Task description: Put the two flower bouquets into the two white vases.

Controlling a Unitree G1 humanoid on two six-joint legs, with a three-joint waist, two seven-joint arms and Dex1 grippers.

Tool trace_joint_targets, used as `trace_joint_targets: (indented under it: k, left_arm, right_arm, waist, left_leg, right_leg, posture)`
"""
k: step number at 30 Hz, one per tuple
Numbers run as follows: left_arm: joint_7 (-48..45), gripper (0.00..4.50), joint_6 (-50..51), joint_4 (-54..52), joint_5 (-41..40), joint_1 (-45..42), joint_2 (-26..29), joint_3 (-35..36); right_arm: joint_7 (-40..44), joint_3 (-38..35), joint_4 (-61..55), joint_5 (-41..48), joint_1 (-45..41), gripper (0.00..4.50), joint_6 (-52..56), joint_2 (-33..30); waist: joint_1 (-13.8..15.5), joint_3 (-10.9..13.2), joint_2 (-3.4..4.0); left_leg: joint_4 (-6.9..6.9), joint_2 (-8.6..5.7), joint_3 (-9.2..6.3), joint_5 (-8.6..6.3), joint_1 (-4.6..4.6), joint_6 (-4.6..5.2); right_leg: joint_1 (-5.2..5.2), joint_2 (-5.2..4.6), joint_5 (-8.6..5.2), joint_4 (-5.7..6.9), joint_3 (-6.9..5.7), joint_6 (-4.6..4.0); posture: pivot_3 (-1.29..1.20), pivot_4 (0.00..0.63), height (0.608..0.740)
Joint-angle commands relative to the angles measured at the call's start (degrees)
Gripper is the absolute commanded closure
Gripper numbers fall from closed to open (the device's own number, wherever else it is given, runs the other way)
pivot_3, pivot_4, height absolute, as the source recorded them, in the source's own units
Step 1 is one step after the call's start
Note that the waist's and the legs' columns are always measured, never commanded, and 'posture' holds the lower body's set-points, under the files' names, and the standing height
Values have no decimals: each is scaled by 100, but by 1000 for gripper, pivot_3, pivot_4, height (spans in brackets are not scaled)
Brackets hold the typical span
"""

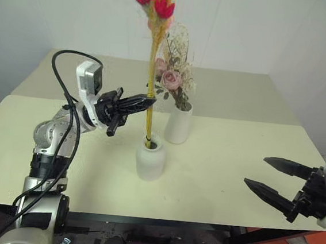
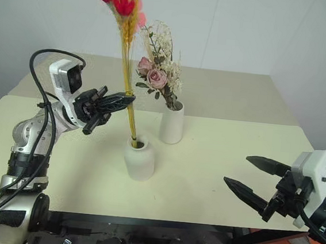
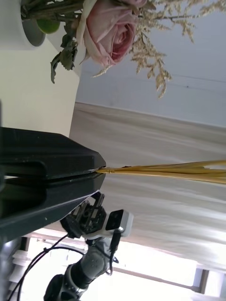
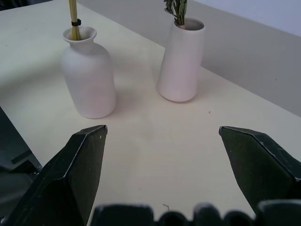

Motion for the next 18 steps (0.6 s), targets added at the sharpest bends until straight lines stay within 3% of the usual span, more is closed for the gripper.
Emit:
trace_joint_targets:
  k: [1, 4, 5, 11, 17, 18]
  left_arm:
    - [-217, 4463, -210, -193, 187, 76, 109, -154]
    - [-256, 4463, -164, -197, 267, 154, 132, -249]
    - [-248, 4274, -143, -194, 278, 162, 137, -261]
    - [-379, 2620, -267, -99, 620, 177, 360, -430]
    - [-871, 807, -477, -136, 1021, 197, 1004, -619]
    - [-929, 807, -552, -128, 1122, 230, 1154, -625]
  right_arm:
    - [-53, -50, -33, -8, -59, 0, -178, -23]
    - [-60, -33, -38, -36, -60, 0, -183, -15]
    - [-54, -47, -48, -35, -46, 0, -183, -13]
    - [87, -176, -68, 57, 42, 0, -203, -20]
    - [353, -233, -60, 95, 101, 0, -317, -15]
    - [343, -225, -53, 78, 100, 0, -321, -15]
  waist:
    - [1, 0, 0]
    - [1, 0, 0]
    - [0, 0, 0]
    - [-2, 0, 0]
    - [-6, 1, 1]
    - [-3, 1, 1]
  left_leg:
    - [0, 0, 0, 0, 0, 0]
    - [0, 0, 0, 0, -1, 0]
    - [0, 0, 0, 0, -1, 0]
    - [0, 1, -1, 0, -5, 0]
    - [-1, 2, 0, 0, -5, 0]
    - [-1, 2, 0, 0, -6, 0]
  right_leg:
    - [0, 0, 0, -1, 0, 0]
    - [0, 0, 0, -2, 0, 0]
    - [0, 0, 0, -2, 0, 0]
    - [-4, 0, 0, -2, 0, 0]
    - [-5, 0, -1, -4, 0, -1]
    - [-5, 0, -1, -4, 0, -1]
  posture:
    - [0, 150, 740]
    - [0, 150, 740]
    - [0, 150, 740]
    - [0, 150, 740]
    - [0, 150, 740]
    - [0, 150, 740]
